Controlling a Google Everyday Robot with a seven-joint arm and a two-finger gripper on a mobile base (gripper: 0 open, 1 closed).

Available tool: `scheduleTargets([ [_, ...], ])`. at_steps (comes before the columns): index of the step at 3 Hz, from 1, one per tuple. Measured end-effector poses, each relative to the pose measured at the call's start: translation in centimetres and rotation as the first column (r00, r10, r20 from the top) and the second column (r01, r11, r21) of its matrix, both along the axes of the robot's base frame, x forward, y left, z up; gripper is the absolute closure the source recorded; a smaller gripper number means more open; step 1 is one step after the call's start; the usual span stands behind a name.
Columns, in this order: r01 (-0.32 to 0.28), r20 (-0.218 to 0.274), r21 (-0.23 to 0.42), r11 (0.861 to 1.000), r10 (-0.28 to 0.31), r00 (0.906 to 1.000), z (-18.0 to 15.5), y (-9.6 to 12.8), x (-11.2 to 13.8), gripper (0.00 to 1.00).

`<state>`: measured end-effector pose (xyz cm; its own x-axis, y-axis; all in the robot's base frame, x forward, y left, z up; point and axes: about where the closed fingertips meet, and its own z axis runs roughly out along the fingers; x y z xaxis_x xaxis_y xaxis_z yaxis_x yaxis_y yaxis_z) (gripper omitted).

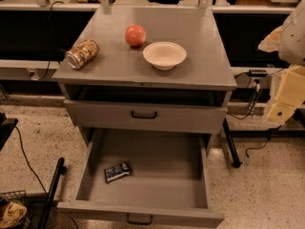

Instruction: Pick rxbar blueberry from middle drawer and place on counter

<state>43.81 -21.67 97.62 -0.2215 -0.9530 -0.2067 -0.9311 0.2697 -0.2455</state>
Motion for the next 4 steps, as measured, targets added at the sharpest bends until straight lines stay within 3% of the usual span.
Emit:
scheduleTargets([
  [1, 0.0, 0.0, 0.0, 1.0, 0.0, 1.0, 0.0, 0.0, 0.0, 0.0],
  [2, -0.069, 0.009, -0.068, 0.995, 0.07, 0.9975, -0.4, 2.1, 0.3, 0.0],
  [3, -0.201, -0.009, -0.144, 0.969, 0.202, 0.9793, -5.1, 6.3, 1.8, 0.0],
  [4, -0.358, -0.04, -0.148, 0.922, 0.356, 0.9335, -12.3, 10.9, 1.3, 0.0],
])
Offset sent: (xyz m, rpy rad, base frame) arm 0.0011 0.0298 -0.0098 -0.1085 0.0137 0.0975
